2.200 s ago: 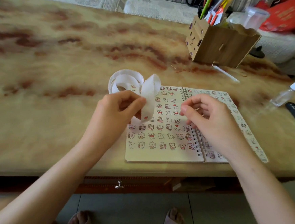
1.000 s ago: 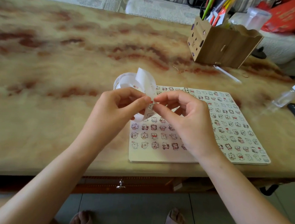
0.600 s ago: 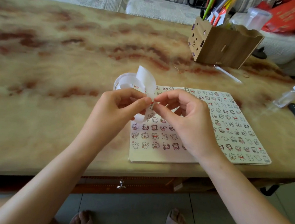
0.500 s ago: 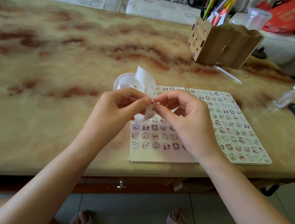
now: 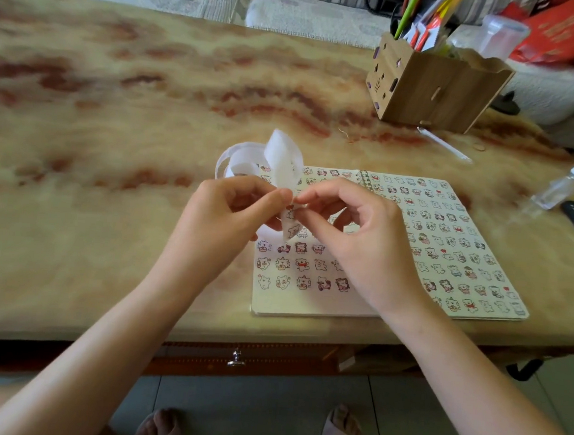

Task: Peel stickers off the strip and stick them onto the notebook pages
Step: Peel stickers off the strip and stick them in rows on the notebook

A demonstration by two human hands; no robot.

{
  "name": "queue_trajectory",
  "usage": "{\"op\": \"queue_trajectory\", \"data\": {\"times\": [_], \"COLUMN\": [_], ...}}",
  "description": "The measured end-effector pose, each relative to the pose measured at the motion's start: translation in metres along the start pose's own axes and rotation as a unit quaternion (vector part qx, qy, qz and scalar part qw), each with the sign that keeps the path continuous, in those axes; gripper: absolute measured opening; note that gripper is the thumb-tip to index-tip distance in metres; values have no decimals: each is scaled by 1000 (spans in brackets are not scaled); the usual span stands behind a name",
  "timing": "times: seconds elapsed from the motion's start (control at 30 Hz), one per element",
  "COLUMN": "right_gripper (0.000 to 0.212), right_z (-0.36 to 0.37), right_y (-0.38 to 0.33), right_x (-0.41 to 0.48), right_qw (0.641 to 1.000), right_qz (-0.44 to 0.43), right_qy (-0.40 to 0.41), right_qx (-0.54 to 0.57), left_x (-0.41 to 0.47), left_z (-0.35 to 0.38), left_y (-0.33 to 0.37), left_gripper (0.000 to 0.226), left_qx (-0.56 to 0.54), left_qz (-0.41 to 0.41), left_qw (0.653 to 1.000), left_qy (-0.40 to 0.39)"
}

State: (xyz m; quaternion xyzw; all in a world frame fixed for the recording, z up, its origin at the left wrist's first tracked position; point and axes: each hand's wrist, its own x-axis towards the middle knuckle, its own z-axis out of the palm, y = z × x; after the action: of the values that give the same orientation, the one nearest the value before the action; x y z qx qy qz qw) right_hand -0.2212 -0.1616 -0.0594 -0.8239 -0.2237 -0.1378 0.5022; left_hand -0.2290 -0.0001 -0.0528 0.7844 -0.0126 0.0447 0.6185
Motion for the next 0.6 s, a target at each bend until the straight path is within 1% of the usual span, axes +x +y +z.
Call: {"op": "queue_trajectory", "data": {"times": [0.13,0.3,0.37,0.5,0.6], "right_gripper": [10,6,4,6,4], "right_z": [1,1,1,1,1], "right_y": [2,4,2,-1,-1], "right_x": [-1,-2,-2,-1,0], "right_qw": [996,988,989,996,996], "right_qz": [-55,-79,-75,-28,-15], "right_qy": [9,27,27,12,2], "right_qx": [-71,-128,-125,-81,-89], "left_x": [-1,-1,-1,-1,0], "left_z": [1,0,-1,0,1], "left_y": [0,-1,-2,-2,-3], "left_gripper": [17,18,18,18,17], "left_qx": [3,7,9,6,6], "left_qz": [-4,-10,-9,-10,-15], "left_qw": [1000,1000,1000,1000,1000], "left_qy": [15,15,15,10,5]}}
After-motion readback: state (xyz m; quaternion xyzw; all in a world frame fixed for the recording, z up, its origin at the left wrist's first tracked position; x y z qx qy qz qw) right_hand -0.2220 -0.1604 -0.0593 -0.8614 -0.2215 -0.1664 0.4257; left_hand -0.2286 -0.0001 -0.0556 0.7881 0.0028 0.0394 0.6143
